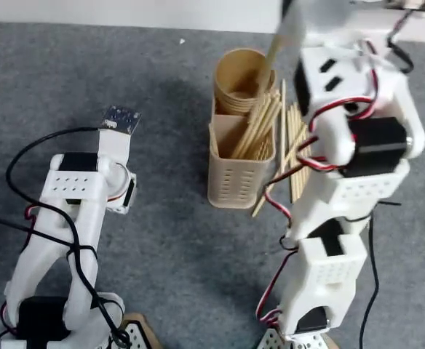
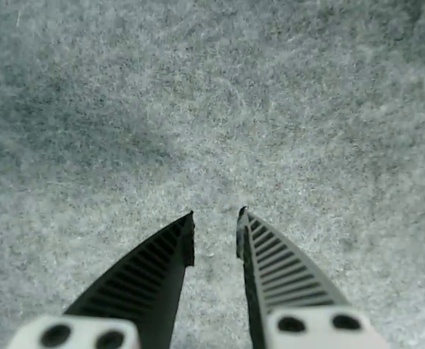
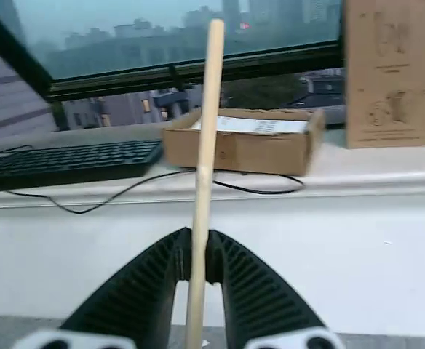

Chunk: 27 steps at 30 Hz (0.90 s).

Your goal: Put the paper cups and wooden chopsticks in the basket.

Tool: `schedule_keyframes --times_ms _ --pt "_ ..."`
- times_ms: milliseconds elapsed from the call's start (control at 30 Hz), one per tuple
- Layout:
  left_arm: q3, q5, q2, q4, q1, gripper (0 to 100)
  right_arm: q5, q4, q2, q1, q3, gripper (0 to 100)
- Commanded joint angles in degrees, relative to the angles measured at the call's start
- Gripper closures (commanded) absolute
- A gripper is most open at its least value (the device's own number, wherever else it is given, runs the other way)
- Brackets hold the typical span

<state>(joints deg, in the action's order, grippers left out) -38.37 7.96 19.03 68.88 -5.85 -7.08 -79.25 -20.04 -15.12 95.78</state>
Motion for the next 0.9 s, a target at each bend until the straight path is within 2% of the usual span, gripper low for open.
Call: schedule_keyframes --times_ms 0,233,433,867 --pt "0.3 -0.4 1.4 -0.7 0.8 88 -0.5 1.5 2.1 -2.4 4.4 99.1" --pt "0.3 -0.3 1.4 -0.7 0.8 88 -0.1 0.6 2.0 -2.3 4.4 99.1" --pt "0.3 -0.3 1.4 -0.7 0.6 88 -0.1 -6.9 1.1 -2.3 4.4 99.1" --pt "0.3 -0.3 1.4 -0.7 0.6 88 -0.1 -7.2 -2.3 -2.2 4.4 99.1"
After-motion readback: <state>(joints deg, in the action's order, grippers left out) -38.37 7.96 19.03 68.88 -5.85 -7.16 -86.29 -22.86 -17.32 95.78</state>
